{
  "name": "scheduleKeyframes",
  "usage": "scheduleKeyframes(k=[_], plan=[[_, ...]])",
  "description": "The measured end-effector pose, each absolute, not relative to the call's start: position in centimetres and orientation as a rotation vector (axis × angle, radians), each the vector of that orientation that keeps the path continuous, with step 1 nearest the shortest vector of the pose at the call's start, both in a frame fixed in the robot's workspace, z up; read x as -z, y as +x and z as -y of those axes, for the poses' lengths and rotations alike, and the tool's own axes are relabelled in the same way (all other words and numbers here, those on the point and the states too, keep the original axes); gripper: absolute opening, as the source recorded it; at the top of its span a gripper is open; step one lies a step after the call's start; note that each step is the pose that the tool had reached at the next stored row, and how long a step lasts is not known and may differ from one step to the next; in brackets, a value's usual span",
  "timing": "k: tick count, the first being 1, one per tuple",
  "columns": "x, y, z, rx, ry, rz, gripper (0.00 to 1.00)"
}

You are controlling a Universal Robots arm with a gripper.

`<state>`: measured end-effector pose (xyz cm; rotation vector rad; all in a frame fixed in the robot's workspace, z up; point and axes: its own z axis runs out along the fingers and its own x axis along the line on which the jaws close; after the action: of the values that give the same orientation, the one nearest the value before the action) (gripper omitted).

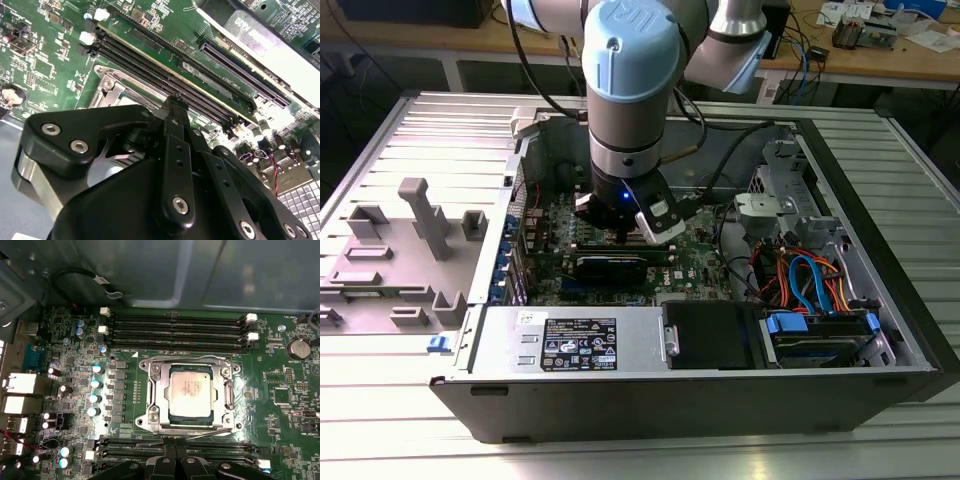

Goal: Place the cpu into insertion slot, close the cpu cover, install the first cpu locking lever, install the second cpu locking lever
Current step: 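Install the second cpu locking lever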

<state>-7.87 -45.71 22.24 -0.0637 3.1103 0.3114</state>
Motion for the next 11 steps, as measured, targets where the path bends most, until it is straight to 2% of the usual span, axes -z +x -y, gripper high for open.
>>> scheduleKeyframes(k=[11], plan=[[-22.0,-9.1,45.7,-0.313,-0.064,-3.11,0.11]])
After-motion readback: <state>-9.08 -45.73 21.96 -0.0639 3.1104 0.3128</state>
